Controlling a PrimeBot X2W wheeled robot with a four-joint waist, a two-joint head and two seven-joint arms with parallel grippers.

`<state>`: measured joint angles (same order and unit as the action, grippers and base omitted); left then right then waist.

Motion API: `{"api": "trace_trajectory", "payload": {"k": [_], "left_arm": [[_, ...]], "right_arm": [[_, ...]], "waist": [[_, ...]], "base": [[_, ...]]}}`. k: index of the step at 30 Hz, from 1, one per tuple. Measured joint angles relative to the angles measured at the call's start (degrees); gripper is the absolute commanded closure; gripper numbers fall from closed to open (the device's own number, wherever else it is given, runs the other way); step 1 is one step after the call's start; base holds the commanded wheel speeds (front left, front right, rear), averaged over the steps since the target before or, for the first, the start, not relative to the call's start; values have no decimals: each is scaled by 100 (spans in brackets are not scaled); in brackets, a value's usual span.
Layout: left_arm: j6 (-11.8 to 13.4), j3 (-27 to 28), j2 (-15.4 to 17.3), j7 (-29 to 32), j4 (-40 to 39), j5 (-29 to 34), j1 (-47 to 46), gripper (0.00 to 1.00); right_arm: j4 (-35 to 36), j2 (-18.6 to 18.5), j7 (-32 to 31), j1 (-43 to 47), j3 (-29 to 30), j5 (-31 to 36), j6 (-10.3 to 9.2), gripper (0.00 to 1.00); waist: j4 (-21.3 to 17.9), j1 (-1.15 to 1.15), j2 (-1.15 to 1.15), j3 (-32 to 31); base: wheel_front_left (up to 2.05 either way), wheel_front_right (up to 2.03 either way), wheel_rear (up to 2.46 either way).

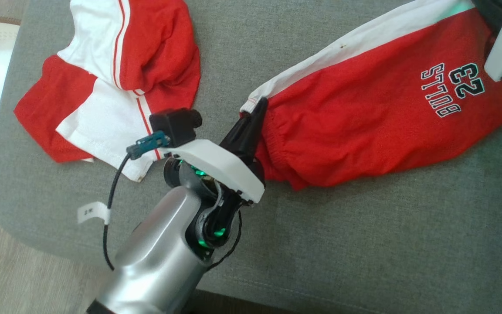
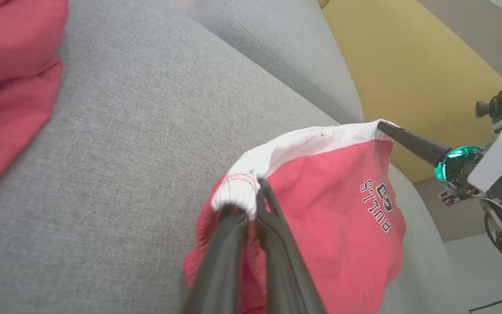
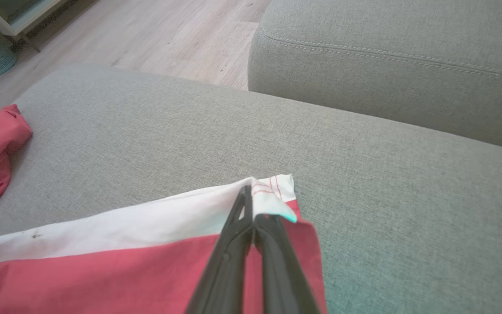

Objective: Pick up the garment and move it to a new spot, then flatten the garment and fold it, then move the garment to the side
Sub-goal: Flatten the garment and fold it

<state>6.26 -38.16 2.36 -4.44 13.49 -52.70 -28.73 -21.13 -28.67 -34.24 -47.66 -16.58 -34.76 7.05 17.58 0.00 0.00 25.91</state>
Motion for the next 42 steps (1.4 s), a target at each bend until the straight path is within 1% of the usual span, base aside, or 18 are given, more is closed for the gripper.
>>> {"api": "trace_trajectory", "payload": {"k": [4,11,12,13,14,15,16,17,18,19,23,24,25,29,32,36,39,42], "left_arm": [[91,-210,-8,-229,212,-147,-162,100],[182,-388,-12,-481,469,-305,-344,100],[231,-413,-13,-526,535,-347,-365,100],[234,-423,-12,-550,558,-352,-365,100],[237,-426,-12,-558,576,-371,-365,98],[241,-428,-12,-577,600,-414,-365,89],[282,-428,-14,-597,626,-423,-365,77],[307,-417,-14,-634,654,-438,-364,53],[341,-408,-14,-666,680,-438,-363,9],[345,-396,-14,-683,706,-438,-355,0],[490,-328,23,-793,722,-436,-264,0],[490,-328,23,-793,722,-436,-264,0],[506,-313,41,-813,715,-434,-219,0],[755,-250,219,-898,569,-209,12,0],[999,-243,372,-937,293,142,196,0],[1313,-293,446,-979,-159,728,388,0],[1451,-293,457,-985,-438,1154,464,0],[1452,-249,442,-987,-660,1564,524,0]], "right_arm": [[-241,-5,177,-112,-186,-3,0,100],[-456,-23,543,-229,-472,-87,0,100],[-524,-33,688,-240,-512,-87,0,100],[-583,-31,740,-240,-520,-88,0,73],[-633,-26,791,-240,-536,-89,0,15],[-669,-19,848,-240,-554,-94,0,0],[-684,-11,920,-240,-579,-102,0,0],[-687,0,972,-240,-601,-103,0,0],[-688,14,999,-241,-623,-108,0,0],[-683,20,1029,-241,-658,-135,0,0],[-517,0,1094,-236,-688,-343,0,0],[-517,0,1094,-236,-688,-343,0,0],[-444,-27,1049,-227,-692,-379,0,0],[-218,-226,709,-89,-659,-457,0,0],[-157,-296,341,250,-638,-457,0,0],[-157,-293,-3,721,-548,-378,0,0],[-194,-259,-119,818,-430,-233,0,0],[-290,-202,-216,797,-256,-22,0,0]], "waist": [[9,0,0,51],[14,0,0,92],[13,0,0,86],[8,0,0,80],[-2,0,0,71],[-17,0,0,60],[-36,0,0,47],[-59,0,0,34],[-84,0,0,17],[-109,0,0,-6],[-219,0,0,-128],[-219,0,0,-128],[-248,0,0,-161],[-361,0,0,-294],[-422,0,0,-391],[-387,0,0,-417],[-292,0,0,-364],[-185,0,0,-282]], "base": [[0,0,0],[0,0,0],[0,0,0],[0,0,0],[0,0,0],[0,0,0],[0,0,0],[0,0,0],[0,0,0],[0,0,0],[0,0,0],[0,0,0],[0,0,0],[0,0,0],[0,0,0],[0,0,0],[0,0,0],[0,0,0]]}}
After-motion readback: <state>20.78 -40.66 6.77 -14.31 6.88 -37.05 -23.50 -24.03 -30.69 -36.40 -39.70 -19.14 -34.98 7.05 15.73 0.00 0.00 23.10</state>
